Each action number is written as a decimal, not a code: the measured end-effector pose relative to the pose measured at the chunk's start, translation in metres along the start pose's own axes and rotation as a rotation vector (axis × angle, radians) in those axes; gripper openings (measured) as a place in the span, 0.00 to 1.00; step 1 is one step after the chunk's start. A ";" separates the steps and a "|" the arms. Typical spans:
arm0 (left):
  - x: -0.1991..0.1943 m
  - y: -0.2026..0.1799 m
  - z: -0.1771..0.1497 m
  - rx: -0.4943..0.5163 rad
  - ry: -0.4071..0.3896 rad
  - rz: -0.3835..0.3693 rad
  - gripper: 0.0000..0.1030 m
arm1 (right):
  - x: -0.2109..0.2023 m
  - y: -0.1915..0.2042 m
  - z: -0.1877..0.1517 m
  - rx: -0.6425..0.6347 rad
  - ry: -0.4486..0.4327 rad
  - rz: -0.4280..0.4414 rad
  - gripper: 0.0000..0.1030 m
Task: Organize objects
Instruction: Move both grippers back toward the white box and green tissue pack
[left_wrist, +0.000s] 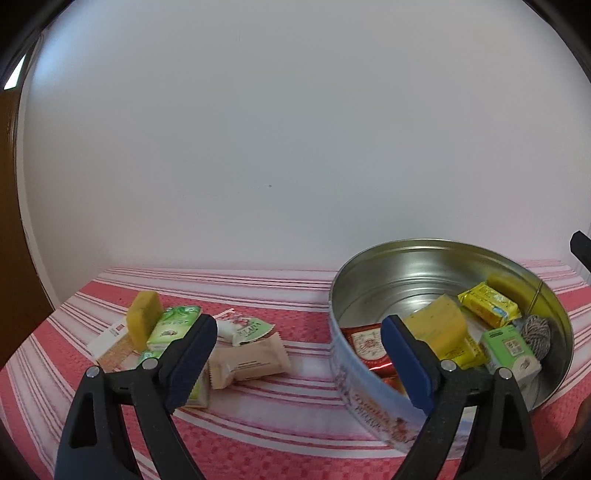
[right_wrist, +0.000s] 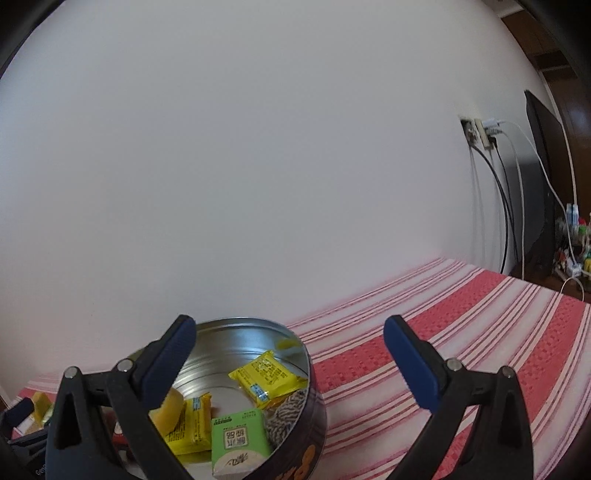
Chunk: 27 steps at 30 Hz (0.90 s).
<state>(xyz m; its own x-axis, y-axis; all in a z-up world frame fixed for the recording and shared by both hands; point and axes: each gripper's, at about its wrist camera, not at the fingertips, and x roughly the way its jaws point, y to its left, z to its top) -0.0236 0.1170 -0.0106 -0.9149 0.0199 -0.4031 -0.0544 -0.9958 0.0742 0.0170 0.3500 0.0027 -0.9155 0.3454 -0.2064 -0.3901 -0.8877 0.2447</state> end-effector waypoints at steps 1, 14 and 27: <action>0.000 0.001 -0.001 0.001 0.003 0.000 0.89 | -0.001 0.002 -0.001 -0.003 0.000 -0.002 1.00; -0.013 0.030 -0.008 -0.025 0.038 -0.024 0.89 | -0.034 0.036 -0.017 -0.082 0.021 -0.055 1.00; -0.012 0.074 -0.012 -0.026 0.067 -0.001 0.89 | -0.056 0.078 -0.031 -0.109 0.066 0.028 1.00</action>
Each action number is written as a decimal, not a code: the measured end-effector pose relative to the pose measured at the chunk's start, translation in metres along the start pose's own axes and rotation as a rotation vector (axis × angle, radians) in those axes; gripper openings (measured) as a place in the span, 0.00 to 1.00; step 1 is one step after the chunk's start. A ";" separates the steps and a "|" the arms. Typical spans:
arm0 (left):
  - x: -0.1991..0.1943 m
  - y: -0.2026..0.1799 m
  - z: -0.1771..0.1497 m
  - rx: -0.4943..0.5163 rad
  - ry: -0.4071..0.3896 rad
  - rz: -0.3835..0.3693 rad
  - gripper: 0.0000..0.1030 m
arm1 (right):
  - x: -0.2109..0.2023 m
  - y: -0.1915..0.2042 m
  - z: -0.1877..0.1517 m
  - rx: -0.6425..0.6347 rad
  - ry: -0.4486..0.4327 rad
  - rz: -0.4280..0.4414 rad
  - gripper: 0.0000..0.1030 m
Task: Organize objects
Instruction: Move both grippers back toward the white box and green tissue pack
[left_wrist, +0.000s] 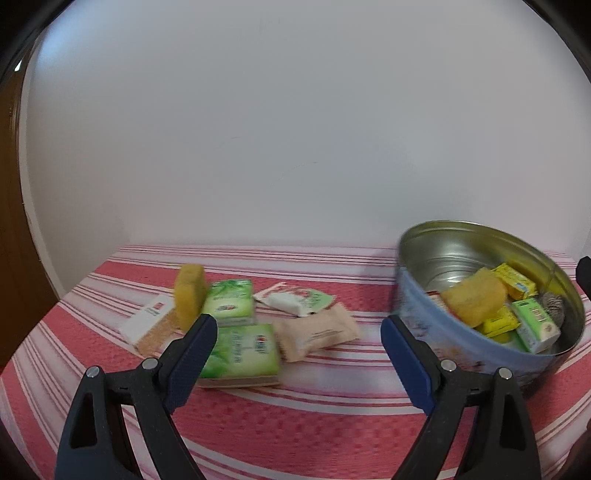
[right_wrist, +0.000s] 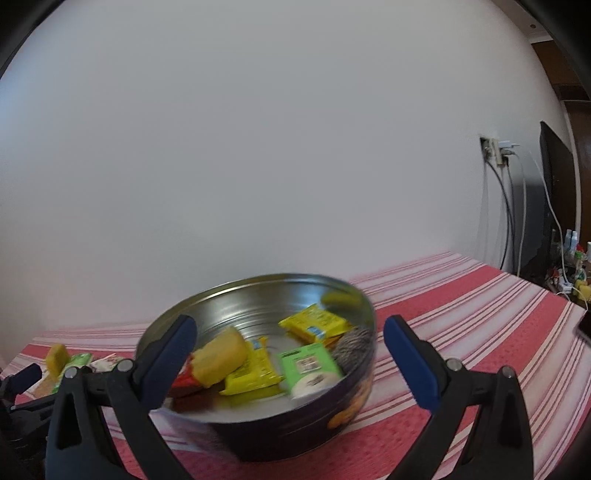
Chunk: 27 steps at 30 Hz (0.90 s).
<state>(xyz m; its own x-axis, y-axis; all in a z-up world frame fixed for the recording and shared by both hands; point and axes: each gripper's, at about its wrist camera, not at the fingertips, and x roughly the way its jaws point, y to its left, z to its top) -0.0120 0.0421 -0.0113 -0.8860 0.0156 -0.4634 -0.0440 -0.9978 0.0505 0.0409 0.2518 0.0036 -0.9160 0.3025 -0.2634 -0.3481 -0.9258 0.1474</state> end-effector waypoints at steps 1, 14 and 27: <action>0.001 0.006 0.000 -0.003 0.003 0.007 0.89 | -0.001 0.005 -0.001 -0.004 0.004 0.009 1.00; 0.028 0.092 0.003 -0.012 0.077 0.110 0.89 | -0.006 0.083 -0.018 -0.043 0.076 0.148 1.00; 0.073 0.155 0.001 -0.044 0.256 0.095 0.89 | 0.010 0.166 -0.037 -0.106 0.212 0.262 0.94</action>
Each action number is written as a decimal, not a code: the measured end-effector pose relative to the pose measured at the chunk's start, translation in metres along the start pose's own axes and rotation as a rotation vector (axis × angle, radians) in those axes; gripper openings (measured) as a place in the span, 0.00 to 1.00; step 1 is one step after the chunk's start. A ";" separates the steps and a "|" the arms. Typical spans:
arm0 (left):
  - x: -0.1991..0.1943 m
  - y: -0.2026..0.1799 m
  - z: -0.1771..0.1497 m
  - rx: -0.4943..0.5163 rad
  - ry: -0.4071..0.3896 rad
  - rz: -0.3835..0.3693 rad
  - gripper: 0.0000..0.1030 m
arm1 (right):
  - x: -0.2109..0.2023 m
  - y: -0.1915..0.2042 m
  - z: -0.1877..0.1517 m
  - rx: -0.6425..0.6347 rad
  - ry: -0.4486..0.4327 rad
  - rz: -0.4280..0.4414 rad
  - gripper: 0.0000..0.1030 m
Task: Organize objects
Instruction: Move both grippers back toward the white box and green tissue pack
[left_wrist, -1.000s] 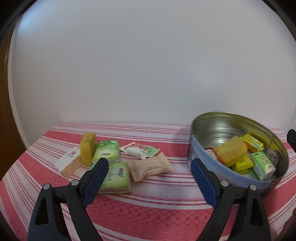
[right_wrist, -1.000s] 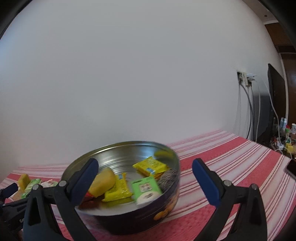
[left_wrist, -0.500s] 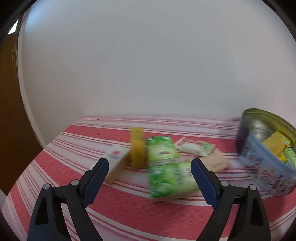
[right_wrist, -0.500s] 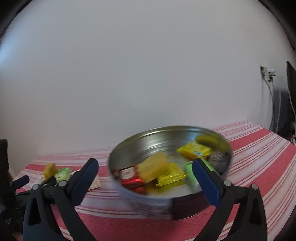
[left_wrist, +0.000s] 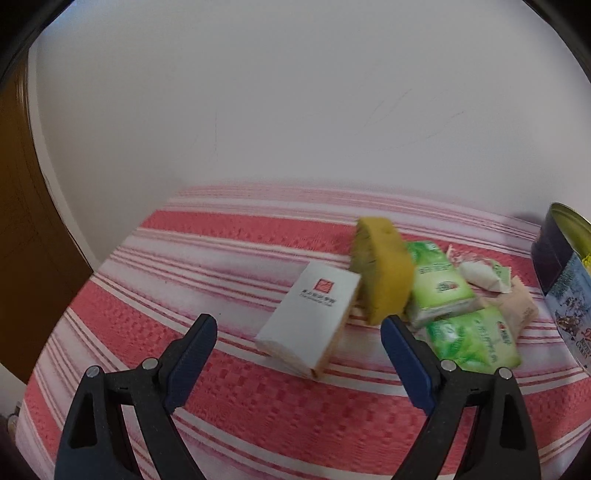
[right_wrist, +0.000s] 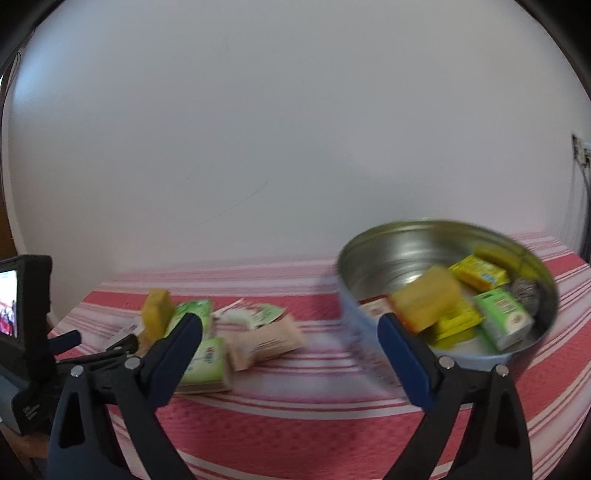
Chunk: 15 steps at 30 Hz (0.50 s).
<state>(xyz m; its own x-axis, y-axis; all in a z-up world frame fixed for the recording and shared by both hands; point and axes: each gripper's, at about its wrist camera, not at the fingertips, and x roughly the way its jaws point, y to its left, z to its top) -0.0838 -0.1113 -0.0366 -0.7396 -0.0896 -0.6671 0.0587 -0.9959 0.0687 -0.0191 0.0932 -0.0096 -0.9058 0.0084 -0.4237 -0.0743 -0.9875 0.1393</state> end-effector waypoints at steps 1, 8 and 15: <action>0.005 0.001 0.002 0.004 0.012 0.004 0.89 | 0.004 0.005 -0.001 -0.001 0.021 0.009 0.94; 0.036 0.001 0.011 0.028 0.110 -0.021 0.89 | 0.023 0.029 -0.004 -0.017 0.112 0.040 0.94; 0.053 0.013 0.013 -0.038 0.177 -0.077 0.87 | 0.048 0.044 -0.008 -0.012 0.227 0.070 0.94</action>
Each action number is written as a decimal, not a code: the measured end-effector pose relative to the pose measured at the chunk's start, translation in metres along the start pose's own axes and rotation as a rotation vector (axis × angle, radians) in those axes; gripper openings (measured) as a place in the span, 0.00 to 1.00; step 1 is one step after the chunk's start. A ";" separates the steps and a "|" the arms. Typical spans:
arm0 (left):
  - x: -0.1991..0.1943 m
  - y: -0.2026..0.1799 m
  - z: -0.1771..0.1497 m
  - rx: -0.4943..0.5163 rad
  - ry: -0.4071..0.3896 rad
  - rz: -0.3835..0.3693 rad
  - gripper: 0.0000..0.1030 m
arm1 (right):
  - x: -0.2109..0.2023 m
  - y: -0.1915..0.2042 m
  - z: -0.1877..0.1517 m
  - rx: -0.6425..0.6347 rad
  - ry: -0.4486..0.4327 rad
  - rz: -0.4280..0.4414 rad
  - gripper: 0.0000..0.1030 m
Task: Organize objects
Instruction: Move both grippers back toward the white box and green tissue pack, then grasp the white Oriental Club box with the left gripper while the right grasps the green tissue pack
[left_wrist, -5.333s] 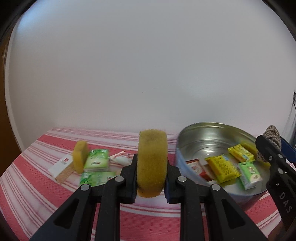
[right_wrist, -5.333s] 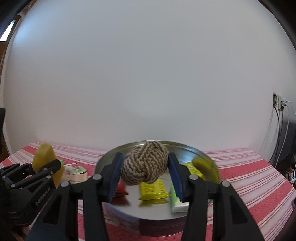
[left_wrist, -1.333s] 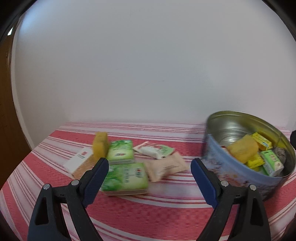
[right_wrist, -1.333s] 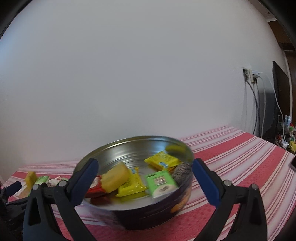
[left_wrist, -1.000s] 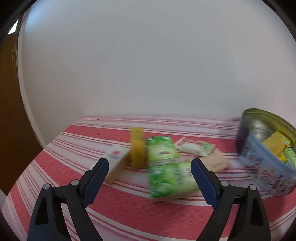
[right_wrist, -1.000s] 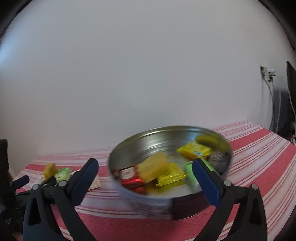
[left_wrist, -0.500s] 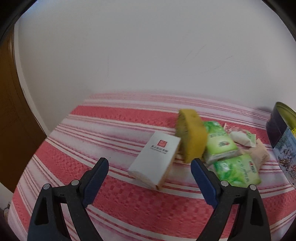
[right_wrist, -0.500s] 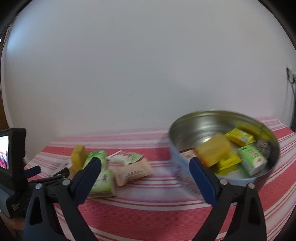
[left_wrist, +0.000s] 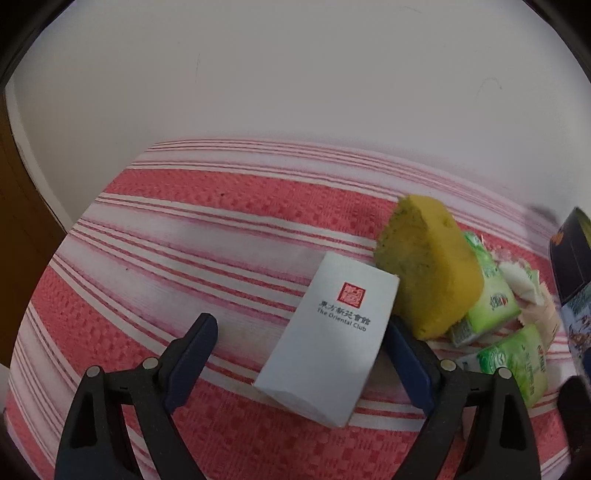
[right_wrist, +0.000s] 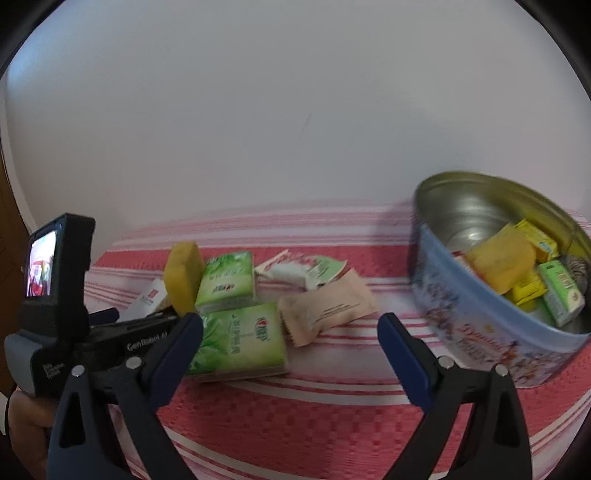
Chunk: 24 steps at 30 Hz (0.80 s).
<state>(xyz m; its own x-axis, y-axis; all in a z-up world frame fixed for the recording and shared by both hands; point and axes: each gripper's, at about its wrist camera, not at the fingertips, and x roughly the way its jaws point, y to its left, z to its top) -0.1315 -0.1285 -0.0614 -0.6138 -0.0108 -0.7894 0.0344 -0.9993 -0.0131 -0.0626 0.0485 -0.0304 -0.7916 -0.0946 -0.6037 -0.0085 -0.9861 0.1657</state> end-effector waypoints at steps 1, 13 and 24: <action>0.000 -0.001 0.000 0.003 0.000 0.006 0.86 | 0.003 0.002 0.000 0.000 0.014 0.004 0.94; -0.014 0.010 -0.005 -0.025 -0.038 0.049 0.42 | 0.052 0.030 -0.001 -0.040 0.214 0.015 0.87; -0.029 0.017 0.000 -0.024 -0.132 0.163 0.42 | 0.058 0.045 -0.001 -0.118 0.245 -0.021 0.71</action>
<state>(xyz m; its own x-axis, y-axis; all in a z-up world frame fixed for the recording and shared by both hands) -0.1134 -0.1456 -0.0385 -0.6961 -0.1785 -0.6954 0.1599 -0.9828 0.0923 -0.1082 -0.0015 -0.0590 -0.6208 -0.0904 -0.7787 0.0595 -0.9959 0.0681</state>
